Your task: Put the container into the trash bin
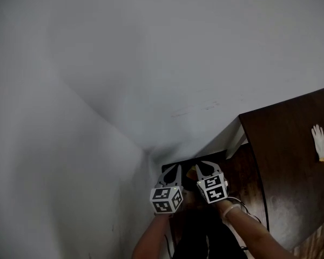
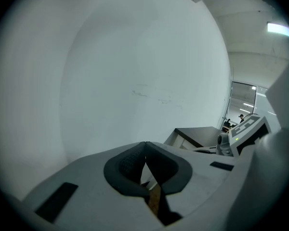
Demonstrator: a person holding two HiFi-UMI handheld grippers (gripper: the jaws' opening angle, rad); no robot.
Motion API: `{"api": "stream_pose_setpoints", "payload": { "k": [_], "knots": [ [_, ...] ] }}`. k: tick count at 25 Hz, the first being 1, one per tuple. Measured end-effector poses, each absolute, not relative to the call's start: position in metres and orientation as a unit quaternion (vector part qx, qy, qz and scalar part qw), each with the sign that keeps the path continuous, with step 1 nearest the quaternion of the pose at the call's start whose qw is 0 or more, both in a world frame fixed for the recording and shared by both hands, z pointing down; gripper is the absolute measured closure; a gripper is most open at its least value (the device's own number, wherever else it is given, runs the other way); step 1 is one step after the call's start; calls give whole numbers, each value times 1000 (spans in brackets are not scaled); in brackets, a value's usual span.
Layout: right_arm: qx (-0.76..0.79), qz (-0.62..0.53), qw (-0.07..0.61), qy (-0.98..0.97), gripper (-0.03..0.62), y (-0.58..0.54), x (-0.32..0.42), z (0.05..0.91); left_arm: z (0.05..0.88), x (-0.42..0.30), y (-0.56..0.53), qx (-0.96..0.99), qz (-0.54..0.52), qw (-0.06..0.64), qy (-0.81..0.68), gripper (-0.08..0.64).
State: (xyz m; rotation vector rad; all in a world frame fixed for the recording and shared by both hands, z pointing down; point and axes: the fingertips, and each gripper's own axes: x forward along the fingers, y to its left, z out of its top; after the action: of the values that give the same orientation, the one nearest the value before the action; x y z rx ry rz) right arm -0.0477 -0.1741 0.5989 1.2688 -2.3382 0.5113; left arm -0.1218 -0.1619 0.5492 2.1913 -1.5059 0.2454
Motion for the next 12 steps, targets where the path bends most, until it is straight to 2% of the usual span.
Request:
{"api": "stream_pose_setpoints", "payload": {
  "k": [12],
  "knots": [
    [473, 170, 151, -851, 555, -145, -31, 522, 485, -117, -137, 805, 69, 207, -552, 540]
  ]
}}
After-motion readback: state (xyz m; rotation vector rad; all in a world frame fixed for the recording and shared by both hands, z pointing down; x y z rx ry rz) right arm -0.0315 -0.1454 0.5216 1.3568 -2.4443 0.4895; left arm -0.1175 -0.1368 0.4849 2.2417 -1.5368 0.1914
